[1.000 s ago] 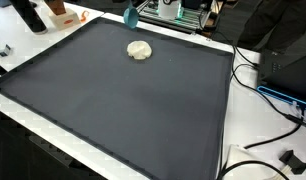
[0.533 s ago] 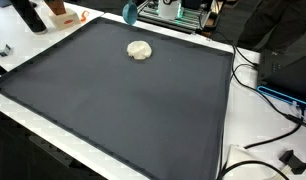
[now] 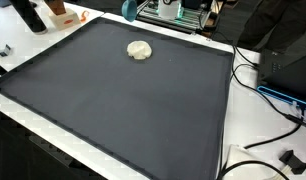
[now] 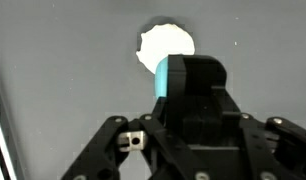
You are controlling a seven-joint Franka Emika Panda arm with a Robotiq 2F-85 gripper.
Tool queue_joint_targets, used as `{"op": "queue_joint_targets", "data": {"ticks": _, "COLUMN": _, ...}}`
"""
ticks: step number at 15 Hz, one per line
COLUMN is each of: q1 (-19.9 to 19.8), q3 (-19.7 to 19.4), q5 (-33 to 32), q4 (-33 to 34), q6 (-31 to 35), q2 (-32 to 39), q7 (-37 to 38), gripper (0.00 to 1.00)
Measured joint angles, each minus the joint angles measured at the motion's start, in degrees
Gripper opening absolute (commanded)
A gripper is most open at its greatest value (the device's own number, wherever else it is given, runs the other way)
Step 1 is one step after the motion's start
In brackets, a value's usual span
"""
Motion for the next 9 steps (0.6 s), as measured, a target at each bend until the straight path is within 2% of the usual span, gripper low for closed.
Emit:
{"op": "queue_joint_targets", "data": {"ticks": 1, "q1": 0.0, "q3": 0.0, "q5": 0.0, "q4": 0.0, "q6": 0.0, "q2": 0.0, "q7": 0.0, "gripper": 0.25}}
{"op": "queue_joint_targets", "data": {"ticks": 3, "q1": -0.2, "q3": 0.1, "q5": -3.9, "q4": -0.1, "q6": 2.3, "q2": 0.8, "q7": 4.7, "gripper": 0.25}}
{"op": "queue_joint_targets", "data": {"ticks": 7, "q1": -0.5, "q3": 0.8, "q5": -16.7, "q4": -0.5, "q6": 10.2, "q2": 5.7, "q7": 19.0, "gripper": 0.25}}
{"op": "queue_joint_targets", "data": {"ticks": 9, "q1": -0.4, "q3": 1.3, "q5": -24.5, "q4": -0.5, "q6": 11.9, "q2": 8.6, "q7": 28.1, "gripper": 0.25}}
